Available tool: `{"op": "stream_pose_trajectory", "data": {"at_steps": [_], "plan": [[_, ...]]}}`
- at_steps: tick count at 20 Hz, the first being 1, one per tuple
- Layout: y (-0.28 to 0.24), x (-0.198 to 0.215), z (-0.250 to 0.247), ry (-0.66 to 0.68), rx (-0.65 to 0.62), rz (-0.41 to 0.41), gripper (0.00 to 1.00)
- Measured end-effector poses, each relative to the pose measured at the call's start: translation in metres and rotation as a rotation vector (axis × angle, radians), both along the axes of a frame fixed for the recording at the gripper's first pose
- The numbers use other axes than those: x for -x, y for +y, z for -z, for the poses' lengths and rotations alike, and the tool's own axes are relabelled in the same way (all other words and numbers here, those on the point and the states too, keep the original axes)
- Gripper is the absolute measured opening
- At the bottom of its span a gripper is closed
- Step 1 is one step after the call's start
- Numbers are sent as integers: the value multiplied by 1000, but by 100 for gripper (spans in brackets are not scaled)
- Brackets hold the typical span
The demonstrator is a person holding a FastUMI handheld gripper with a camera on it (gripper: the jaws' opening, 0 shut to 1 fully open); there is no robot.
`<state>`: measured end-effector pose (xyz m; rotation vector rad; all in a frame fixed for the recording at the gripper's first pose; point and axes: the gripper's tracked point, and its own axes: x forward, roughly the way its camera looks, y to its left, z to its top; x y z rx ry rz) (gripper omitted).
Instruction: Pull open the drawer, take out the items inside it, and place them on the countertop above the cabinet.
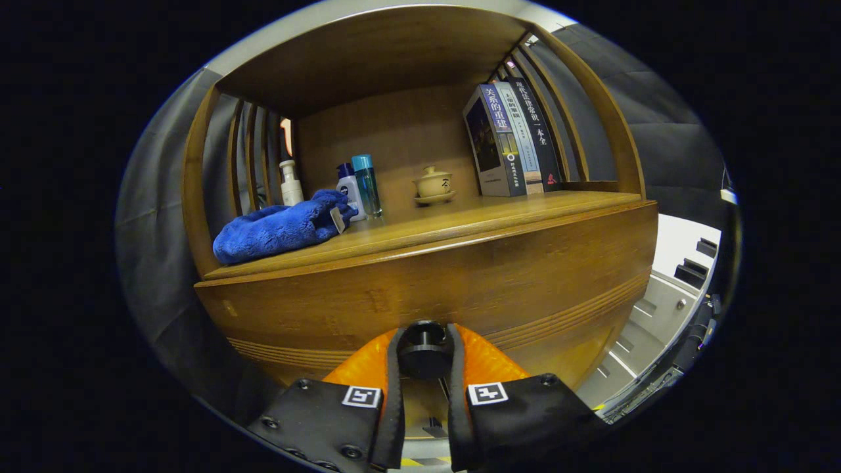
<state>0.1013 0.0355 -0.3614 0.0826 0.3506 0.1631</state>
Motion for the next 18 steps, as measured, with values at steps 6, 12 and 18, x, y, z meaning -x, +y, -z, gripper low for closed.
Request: {"op": "stream_pose_trajectory", "data": {"at_steps": [6, 12, 18], "plan": [[-6, 37, -6, 6, -10, -3, 35], [-11, 64, -8, 12, -7, 8, 35], [-11, 73, -11, 21, 1, 27, 35]]}}
